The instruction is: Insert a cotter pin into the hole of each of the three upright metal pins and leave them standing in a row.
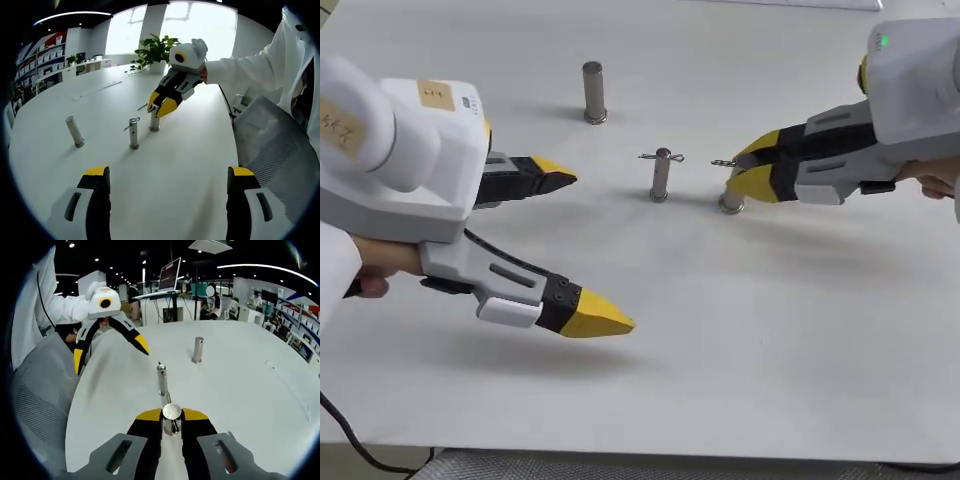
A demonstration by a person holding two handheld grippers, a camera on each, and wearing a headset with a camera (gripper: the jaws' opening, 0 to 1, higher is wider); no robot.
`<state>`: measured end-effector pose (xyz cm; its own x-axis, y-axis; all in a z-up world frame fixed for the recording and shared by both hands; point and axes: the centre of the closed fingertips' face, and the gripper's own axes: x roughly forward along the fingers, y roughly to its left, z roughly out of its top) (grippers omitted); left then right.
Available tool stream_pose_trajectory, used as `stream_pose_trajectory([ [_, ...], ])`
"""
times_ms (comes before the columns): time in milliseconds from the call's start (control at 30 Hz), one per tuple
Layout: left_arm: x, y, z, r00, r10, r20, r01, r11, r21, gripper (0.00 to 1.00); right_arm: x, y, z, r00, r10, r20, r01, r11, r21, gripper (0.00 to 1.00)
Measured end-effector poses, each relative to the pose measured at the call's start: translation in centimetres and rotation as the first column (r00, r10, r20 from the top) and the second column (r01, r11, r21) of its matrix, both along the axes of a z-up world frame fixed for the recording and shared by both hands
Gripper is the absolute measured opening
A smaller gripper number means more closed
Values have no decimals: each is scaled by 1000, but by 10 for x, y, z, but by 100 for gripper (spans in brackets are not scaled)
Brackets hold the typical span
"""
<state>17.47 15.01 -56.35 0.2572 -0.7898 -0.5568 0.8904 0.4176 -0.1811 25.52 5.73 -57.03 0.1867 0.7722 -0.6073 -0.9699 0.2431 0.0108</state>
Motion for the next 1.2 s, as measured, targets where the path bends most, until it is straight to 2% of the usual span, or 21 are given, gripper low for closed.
stream_pose_trajectory([
  [67,1,1,1,1000,8,3,-8,1000,-2,98,-1,1,0,1000,4,10,-4,1000,-3,9],
  [167,4,3,6,1000,28,-6,-28,999,-20,97,1,7,15,1000,-23,-1,23,996,81,15],
  [300,10,6,14,999,48,17,-47,998,-35,97,-3,7,26,999,-37,9,36,995,95,19],
  [467,18,9,25,997,71,34,-69,996,-58,97,-19,5,34,999,-47,8,46,994,98,34],
  [533,20,10,28,996,77,39,-74,995,-64,97,-22,1,35,996,-84,-22,86,991,104,43],
  [600,21,10,30,995,83,45,-80,994,-68,97,-28,-5,37,994,-109,-29,111,988,110,52],
  [633,22,10,32,995,89,49,-85,994,-72,97,-33,-11,34,985,-150,-88,158,983,93,55],
  [667,23,10,33,994,92,51,-88,993,-74,97,-37,-15,32,980,-167,-110,175,982,75,61],
  [700,24,10,34,994,96,53,-91,993,-77,98,-39,-17,32,980,-173,-102,181,981,68,67],
  [733,25,10,35,993,100,56,-96,992,-83,98,-41,-21,33,981,-182,-73,186,980,67,75],
  [767,26,9,36,993,103,57,-98,991,-87,98,-43,-24,33,976,-202,-79,207,976,65,80],
  [800,28,9,38,992,109,56,-104,990,-94,98,-46,-28,33,967,-230,-113,238,969,70,83],
  [833,28,9,39,992,112,56,-106,990,-96,98,-47,-31,33,962,-243,-126,254,964,78,87],
  [967,35,10,42,990,128,65,-121,987,-104,99,-54,-42,34,950,-278,-140,291,954,76,91],
  [1000,43,11,46,984,158,81,-147,982,-122,99,-58,-43,35,946,-288,-150,301,950,78,92],
  [1067,54,13,50,974,208,86,-194,970,-149,99,-61,-45,36,944,-297,-147,310,947,81,94],
  [1167,75,16,61,952,288,102,-263,942,-209,99,-63,-48,37,933,-324,-157,341,936,90,97],
  [1200,85,18,66,940,325,107,-294,926,-237,99,-65,-49,39,930,-331,-158,348,933,93,97],
])
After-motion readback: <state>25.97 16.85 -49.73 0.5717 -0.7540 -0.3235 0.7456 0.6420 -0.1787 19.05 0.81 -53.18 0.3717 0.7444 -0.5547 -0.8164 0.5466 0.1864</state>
